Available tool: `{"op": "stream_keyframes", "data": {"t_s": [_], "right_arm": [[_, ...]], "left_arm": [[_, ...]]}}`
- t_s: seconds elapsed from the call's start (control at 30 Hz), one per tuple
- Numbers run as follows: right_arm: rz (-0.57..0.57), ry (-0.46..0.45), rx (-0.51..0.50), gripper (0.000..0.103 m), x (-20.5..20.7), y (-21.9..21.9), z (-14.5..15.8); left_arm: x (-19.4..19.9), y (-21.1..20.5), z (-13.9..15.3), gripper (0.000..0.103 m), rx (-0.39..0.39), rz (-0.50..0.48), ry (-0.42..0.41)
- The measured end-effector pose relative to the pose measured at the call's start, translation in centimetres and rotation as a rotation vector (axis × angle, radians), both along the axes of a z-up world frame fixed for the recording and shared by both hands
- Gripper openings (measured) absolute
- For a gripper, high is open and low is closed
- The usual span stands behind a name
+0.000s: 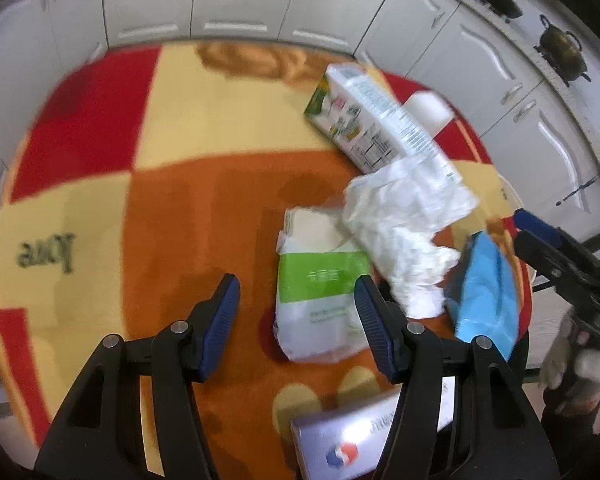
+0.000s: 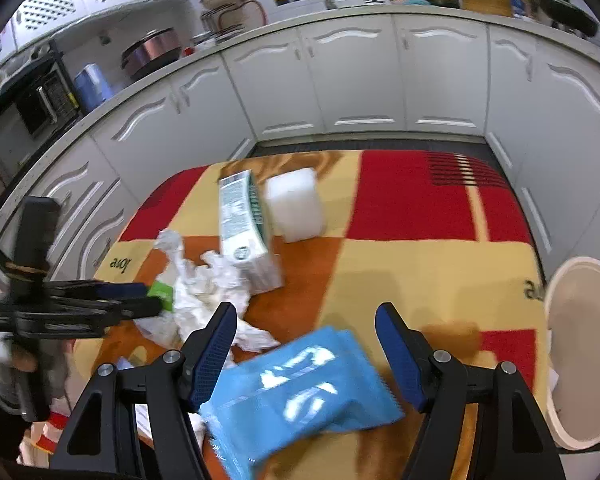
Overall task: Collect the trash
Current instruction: 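Grasp the green-labelled packet with the left tool while the right tool grasps white tissue, then carry packet and tissue over the beige bucket and open both tools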
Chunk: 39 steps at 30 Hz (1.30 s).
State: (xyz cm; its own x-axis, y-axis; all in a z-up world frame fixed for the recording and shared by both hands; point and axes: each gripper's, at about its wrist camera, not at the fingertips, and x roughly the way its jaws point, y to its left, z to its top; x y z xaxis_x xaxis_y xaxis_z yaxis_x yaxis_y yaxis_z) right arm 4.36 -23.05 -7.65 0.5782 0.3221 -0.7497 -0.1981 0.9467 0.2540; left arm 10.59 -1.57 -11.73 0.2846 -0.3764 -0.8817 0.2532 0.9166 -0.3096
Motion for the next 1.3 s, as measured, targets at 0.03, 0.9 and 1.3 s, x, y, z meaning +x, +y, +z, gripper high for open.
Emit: {"op": "stream_keyframes", "data": {"t_s": [0.03,0.9,1.3], "right_arm": [[0.012,0.001,0.000,0.069,0.1,0.5,0.0],[0.213,0.060,-0.024,0.022,2.8,10.1,-3.3],[0.145,-0.112,0.066,0.022,-0.5,5.0,3.2]], "left_arm": [[0.0,0.0,0.0,0.058,-0.009,0.007,-0.027],[-3.0,5.8,4.1,0.010,-0.044,0.068,-0.172],[-3.1,2.1,9.0,0.010,-0.088,0.004,-0.271]]}}
